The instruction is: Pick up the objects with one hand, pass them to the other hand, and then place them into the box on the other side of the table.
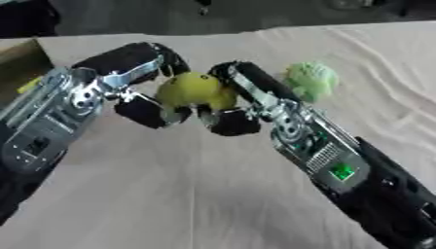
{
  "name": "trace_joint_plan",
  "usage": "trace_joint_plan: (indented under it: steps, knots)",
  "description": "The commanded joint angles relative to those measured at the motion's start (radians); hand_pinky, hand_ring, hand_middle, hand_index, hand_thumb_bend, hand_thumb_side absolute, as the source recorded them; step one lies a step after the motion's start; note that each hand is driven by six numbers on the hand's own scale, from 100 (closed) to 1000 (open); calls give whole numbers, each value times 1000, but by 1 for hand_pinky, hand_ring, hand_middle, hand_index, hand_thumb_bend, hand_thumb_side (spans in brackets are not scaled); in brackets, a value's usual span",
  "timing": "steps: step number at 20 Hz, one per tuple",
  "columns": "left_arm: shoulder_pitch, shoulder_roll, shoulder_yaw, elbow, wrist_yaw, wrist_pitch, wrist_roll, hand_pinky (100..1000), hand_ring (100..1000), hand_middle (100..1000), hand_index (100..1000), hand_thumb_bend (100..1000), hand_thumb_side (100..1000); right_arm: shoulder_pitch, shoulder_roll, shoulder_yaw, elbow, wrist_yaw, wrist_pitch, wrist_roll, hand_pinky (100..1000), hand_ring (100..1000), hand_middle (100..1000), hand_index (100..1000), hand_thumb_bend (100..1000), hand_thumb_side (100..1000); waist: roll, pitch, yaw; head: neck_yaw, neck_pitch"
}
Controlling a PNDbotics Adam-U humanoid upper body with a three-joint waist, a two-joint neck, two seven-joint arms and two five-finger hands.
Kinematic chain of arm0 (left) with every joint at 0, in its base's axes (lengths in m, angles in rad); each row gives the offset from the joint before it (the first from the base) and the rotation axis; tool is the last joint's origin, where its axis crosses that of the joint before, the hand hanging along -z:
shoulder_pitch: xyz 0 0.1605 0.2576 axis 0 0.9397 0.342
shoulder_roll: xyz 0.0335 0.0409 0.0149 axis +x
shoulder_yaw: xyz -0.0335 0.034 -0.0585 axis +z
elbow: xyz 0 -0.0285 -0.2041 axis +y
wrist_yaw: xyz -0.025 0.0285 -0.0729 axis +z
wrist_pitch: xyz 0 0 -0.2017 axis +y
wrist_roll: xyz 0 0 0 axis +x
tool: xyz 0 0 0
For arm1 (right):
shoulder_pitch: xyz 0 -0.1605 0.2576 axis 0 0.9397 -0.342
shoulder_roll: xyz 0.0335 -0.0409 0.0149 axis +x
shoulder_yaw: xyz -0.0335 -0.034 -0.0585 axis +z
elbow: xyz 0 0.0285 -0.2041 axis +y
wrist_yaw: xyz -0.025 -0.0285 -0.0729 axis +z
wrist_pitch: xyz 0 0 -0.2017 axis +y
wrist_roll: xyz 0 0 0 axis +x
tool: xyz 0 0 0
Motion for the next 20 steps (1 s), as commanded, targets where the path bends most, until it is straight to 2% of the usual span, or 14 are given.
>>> trace_joint_plan:
  steps: [1, 6, 9, 15, 16, 18, 20]
  knots:
    - [-14, 7, 5, -5, -17, 4, 12, 671, 735, 661, 776, 275, 249, -17, -3, -5, -25, 2, -1, 2, 697, 483, 400, 491, 100, 100, 0, -18, 0, 3, -14]
    - [-12, 4, 4, -8, -16, 19, 44, 642, 706, 619, 733, 111, 296, -14, -8, -5, -30, 0, 2, 2, 696, 482, 399, 490, 100, 100, 0, -18, 0, 3, -13]
    - [-10, 7, 4, -17, 5, 26, 60, 628, 695, 610, 727, 100, 346, -12, -9, -6, -31, -1, 4, 1, 695, 482, 399, 490, 100, 100, 1, -18, 0, 3, -12]
    - [-6, 23, 10, -59, 30, 23, 70, 617, 684, 601, 730, 100, 336, -8, -11, -9, -24, -15, 16, -13, 692, 479, 399, 487, 100, 100, 1, -17, 2, 2, -10]
    - [-6, 25, 10, -62, 31, 23, 69, 618, 685, 604, 736, 117, 343, -8, -11, -10, -23, -17, 17, -16, 692, 478, 399, 487, 100, 100, 1, -17, 3, 2, -10]
    - [-5, 26, 10, -66, 29, 22, 65, 637, 707, 646, 782, 271, 407, -7, -12, -10, -23, -20, 19, -22, 690, 477, 399, 486, 100, 100, 1, -17, 3, 3, -10]
    - [-4, 28, 9, -66, 20, 16, 56, 654, 722, 666, 809, 372, 408, -7, -12, -9, -23, -24, 20, -26, 689, 476, 398, 485, 100, 100, 1, -17, 3, 2, -9]
